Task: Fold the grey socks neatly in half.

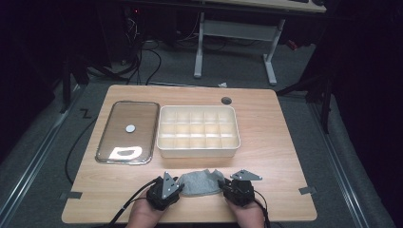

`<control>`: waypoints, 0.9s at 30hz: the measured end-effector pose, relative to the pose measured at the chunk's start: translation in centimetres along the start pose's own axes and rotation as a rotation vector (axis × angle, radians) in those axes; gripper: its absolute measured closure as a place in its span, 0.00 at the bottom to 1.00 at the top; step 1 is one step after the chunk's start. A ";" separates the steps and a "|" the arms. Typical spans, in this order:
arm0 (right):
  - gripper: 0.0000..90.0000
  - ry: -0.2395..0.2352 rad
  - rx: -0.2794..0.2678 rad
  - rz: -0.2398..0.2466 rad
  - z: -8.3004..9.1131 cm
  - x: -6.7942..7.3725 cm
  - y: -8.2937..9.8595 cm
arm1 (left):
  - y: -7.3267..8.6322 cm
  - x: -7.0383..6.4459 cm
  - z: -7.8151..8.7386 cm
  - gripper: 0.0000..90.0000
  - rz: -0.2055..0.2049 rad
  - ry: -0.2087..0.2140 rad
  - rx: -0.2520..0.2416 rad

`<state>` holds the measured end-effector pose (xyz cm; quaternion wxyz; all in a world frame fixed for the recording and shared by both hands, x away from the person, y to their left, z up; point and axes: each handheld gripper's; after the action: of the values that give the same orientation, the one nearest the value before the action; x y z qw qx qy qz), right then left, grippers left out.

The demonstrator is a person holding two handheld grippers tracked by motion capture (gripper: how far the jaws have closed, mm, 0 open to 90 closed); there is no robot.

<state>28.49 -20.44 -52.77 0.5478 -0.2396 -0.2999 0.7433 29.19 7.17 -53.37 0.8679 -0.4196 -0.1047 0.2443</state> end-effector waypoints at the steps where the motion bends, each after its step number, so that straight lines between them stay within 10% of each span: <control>1: 0.90 -0.009 -0.004 0.001 0.0 0.1 0.1 | 0.0 0.1 0.1 0.71 0.009 0.005 -0.001; 13: 0.92 -0.048 -0.030 0.009 0.5 0.2 0.5 | 0.1 1.0 0.5 0.70 0.080 0.037 -0.037; 18: 0.92 -0.051 -0.037 -0.013 0.6 0.1 0.5 | -1.1 0.9 1.3 0.76 0.131 0.111 -0.153; 27: 0.92 -0.024 -0.037 0.002 1.1 0.4 0.2 | -2.8 0.0 -0.5 0.85 0.114 0.181 -0.151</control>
<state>27.46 -20.27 -52.14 0.5390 -0.2411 -0.3199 0.7409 30.34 5.34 -51.46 0.8246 -0.5092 -0.0198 0.2458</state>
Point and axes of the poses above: each handheld gripper's, and its own axes: z roughly backward along the jaws, y roughly out of its underside, x roughly to its left, and after that the axes turned 14 degrees about y, right-handed
